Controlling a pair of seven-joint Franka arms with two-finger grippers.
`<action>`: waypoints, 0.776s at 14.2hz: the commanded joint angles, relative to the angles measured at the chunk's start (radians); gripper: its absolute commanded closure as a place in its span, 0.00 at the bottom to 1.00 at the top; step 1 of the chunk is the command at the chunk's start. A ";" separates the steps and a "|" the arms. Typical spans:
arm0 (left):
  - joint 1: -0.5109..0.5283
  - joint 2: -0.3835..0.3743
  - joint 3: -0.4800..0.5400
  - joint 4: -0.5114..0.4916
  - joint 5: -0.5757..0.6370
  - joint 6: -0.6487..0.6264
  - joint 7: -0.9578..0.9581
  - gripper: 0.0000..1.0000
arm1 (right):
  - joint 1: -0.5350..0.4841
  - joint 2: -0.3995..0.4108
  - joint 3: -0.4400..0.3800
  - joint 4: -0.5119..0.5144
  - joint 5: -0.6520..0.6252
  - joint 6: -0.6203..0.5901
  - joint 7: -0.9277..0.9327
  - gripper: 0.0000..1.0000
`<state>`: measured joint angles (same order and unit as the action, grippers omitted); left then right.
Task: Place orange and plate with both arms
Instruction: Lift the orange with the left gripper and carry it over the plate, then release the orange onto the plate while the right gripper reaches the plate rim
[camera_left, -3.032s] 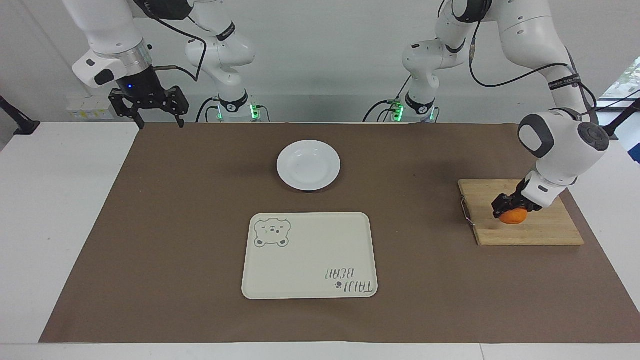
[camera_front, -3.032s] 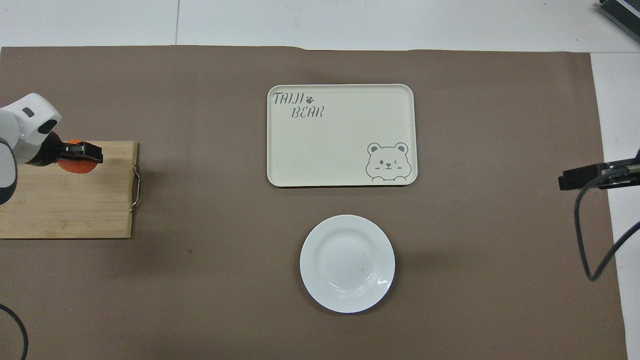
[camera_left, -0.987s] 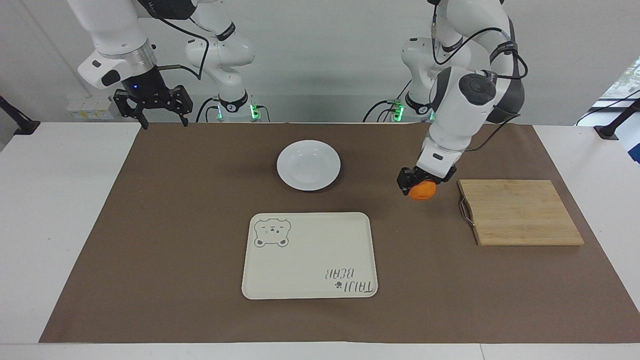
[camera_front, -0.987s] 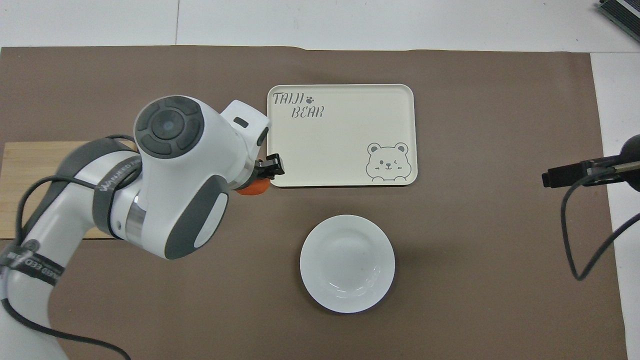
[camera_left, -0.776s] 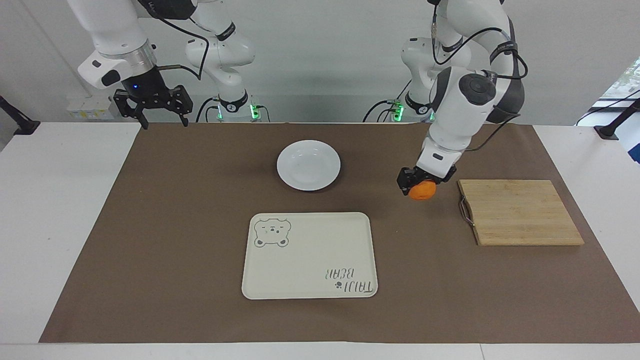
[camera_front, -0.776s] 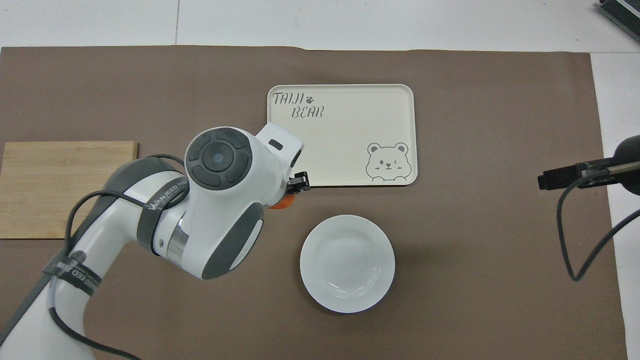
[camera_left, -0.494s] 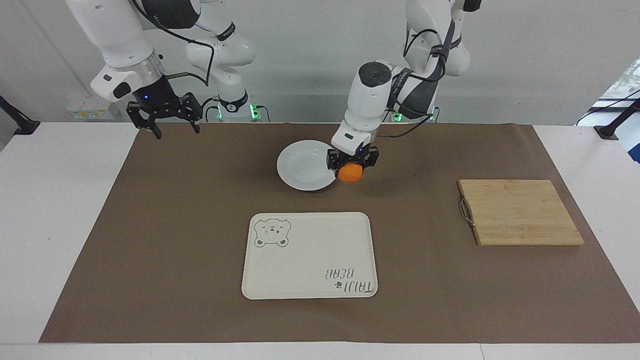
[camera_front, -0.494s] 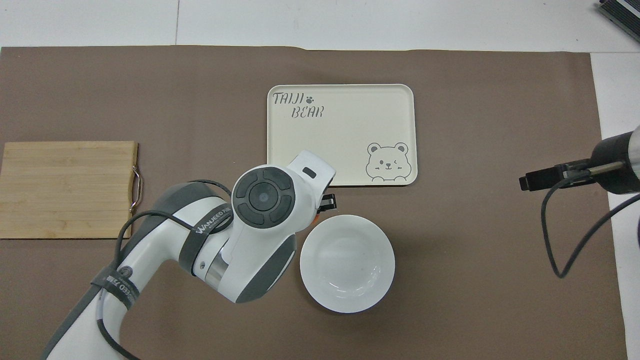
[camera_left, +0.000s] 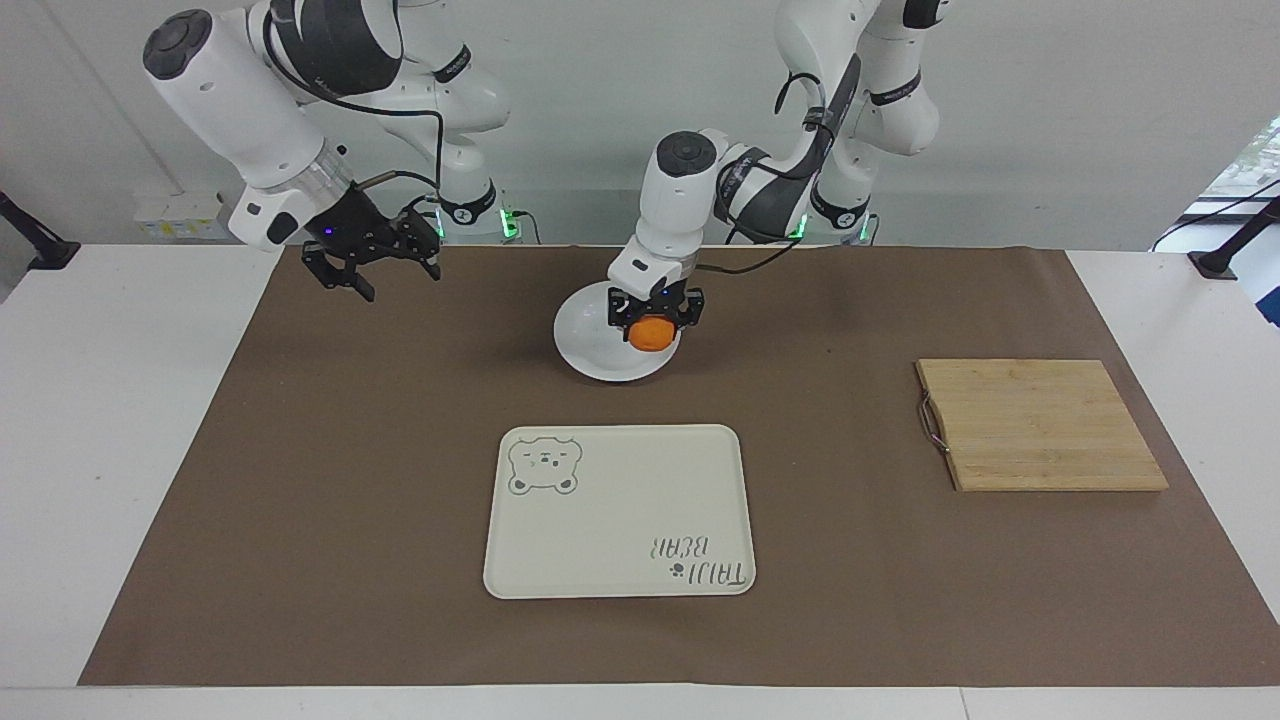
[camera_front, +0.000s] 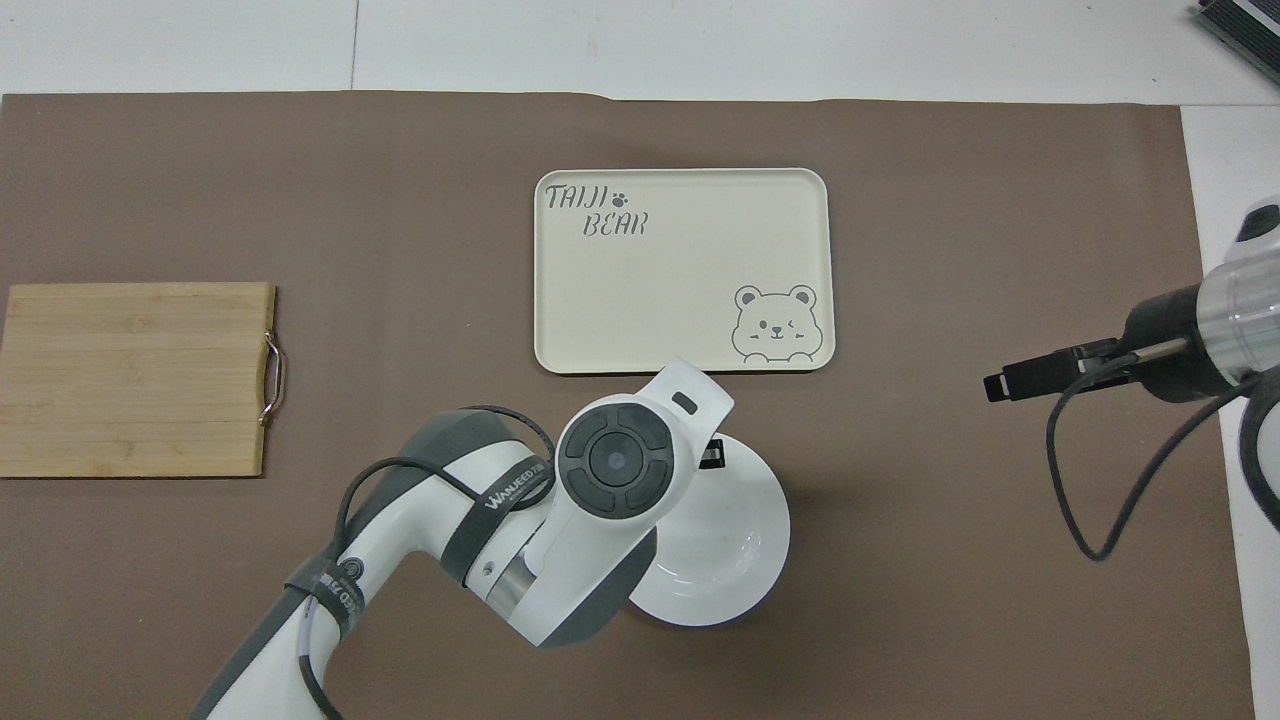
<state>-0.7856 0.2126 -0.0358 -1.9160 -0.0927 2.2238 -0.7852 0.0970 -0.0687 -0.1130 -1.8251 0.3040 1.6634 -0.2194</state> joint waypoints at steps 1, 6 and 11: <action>-0.061 -0.007 0.017 -0.076 -0.016 0.103 -0.061 1.00 | -0.031 -0.014 0.001 -0.077 0.124 0.022 -0.064 0.00; -0.103 0.050 0.017 -0.112 -0.015 0.169 -0.066 0.01 | -0.071 -0.008 0.001 -0.198 0.253 0.025 -0.216 0.00; -0.031 -0.022 0.022 -0.020 -0.015 -0.011 -0.057 0.00 | -0.054 -0.026 0.003 -0.327 0.353 0.096 -0.233 0.00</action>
<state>-0.8587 0.2310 -0.0163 -1.9774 -0.0944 2.3033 -0.8564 0.0402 -0.0640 -0.1138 -2.0810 0.6131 1.7109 -0.4229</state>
